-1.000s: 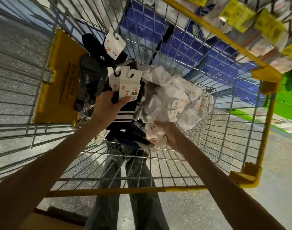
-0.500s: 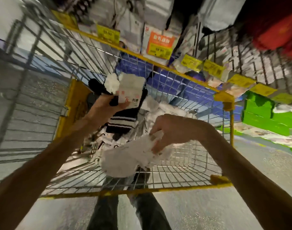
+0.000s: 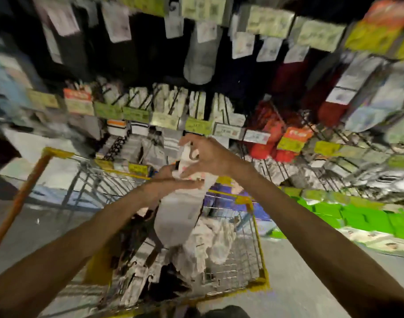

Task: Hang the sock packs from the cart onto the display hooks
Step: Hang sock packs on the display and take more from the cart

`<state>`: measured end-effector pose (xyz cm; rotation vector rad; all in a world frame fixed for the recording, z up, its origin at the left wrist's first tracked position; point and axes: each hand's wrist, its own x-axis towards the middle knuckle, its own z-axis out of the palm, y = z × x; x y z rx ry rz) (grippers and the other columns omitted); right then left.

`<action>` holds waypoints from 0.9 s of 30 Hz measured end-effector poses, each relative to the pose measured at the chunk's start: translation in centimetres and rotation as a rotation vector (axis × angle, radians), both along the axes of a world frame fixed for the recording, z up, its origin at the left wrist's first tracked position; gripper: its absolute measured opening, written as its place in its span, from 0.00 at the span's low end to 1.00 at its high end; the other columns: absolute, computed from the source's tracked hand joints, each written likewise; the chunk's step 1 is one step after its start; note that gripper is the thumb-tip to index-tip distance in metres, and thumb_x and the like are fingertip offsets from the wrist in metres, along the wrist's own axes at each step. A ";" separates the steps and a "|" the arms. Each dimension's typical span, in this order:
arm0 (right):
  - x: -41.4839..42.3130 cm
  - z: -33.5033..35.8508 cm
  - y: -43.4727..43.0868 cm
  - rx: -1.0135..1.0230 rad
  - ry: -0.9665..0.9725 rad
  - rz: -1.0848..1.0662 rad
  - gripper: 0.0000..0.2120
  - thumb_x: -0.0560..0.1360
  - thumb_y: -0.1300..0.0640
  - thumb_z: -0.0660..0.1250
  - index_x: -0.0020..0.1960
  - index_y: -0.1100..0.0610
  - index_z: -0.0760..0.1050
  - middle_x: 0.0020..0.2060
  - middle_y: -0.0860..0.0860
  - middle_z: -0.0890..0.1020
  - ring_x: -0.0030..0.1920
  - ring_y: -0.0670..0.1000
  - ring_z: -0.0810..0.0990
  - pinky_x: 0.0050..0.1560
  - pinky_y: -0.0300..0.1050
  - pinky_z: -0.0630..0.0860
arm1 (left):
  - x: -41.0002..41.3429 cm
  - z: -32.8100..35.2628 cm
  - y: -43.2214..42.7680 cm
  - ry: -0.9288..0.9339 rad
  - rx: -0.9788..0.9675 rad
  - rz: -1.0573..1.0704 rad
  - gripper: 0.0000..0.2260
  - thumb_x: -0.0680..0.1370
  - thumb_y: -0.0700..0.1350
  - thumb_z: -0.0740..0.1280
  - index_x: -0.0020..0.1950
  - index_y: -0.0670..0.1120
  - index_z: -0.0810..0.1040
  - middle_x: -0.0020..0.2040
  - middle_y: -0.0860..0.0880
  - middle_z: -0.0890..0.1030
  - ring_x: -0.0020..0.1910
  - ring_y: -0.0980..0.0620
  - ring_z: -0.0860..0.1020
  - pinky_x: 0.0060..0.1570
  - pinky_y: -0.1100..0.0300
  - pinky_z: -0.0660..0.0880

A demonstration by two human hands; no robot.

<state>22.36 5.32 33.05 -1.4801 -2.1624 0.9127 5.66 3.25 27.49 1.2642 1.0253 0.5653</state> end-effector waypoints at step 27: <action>4.2 11.7 -4.3 0.005 0.671 -0.436 0.27 0.68 0.66 0.78 0.62 0.52 0.71 0.56 0.59 0.79 0.46 0.47 0.79 0.42 0.37 0.78 | 3.8 16.7 1.6 -0.149 0.164 0.247 0.14 0.67 0.40 0.80 0.51 0.46 0.85 0.47 0.49 0.87 0.45 0.55 0.85 0.38 0.66 0.79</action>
